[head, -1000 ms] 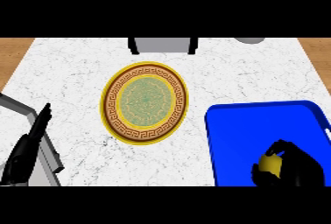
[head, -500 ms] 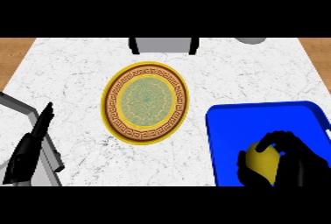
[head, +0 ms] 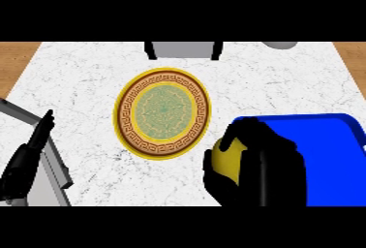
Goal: Pick the lemon from the tray and place it in the plate
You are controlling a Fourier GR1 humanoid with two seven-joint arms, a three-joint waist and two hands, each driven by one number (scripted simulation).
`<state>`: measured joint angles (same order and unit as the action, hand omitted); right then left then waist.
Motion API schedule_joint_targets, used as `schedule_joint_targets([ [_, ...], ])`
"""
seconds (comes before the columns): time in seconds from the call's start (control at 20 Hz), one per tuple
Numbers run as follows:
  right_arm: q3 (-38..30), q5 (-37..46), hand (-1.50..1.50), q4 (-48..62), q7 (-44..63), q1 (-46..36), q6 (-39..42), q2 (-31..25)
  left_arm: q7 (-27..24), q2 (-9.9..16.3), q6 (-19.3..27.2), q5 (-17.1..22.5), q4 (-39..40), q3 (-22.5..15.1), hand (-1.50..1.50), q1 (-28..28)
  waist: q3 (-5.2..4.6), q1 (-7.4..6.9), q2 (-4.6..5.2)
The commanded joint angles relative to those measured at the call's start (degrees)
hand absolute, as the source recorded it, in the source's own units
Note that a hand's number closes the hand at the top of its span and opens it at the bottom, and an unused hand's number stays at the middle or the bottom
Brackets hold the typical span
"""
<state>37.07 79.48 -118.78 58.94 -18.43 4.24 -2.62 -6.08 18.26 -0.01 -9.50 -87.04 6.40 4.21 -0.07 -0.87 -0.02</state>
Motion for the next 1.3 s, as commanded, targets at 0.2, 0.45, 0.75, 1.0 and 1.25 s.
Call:
schedule_joint_targets([
  [0.2, -2.1, -11.2, 1.50, 21.9, 10.6, -21.4, -9.5, 2.6, 0.7, 0.0, -1.8, 0.3, 0.3, -0.2, 0.00, -1.6, 0.02, -1.31, 0.34],
  [0.45, -4.2, -21.5, 1.50, 31.2, 12.8, -29.6, -11.4, 2.6, 0.2, -0.9, -0.9, -0.9, 0.9, -0.6, 0.00, -1.9, 0.00, -1.56, 0.32],
  [0.75, -6.4, -29.2, 1.50, 51.5, 5.6, -34.9, -20.1, 2.6, -0.3, -0.9, -1.4, -1.6, 0.1, -1.3, 0.00, -0.7, 0.01, -2.88, 0.75],
  [1.0, -2.4, -38.3, 1.50, 60.4, 3.1, -38.5, -28.8, 2.6, -0.6, -1.1, -2.3, -1.5, 3.4, -1.5, 0.00, -4.9, 0.01, -3.36, 0.98],
  [1.25, -5.3, -42.4, -1.50, 65.0, 2.5, -35.7, -39.4, 2.6, 0.7, -2.2, -0.8, -2.7, 0.8, -2.4, 0.00, -3.7, 0.09, -3.84, 1.04],
])
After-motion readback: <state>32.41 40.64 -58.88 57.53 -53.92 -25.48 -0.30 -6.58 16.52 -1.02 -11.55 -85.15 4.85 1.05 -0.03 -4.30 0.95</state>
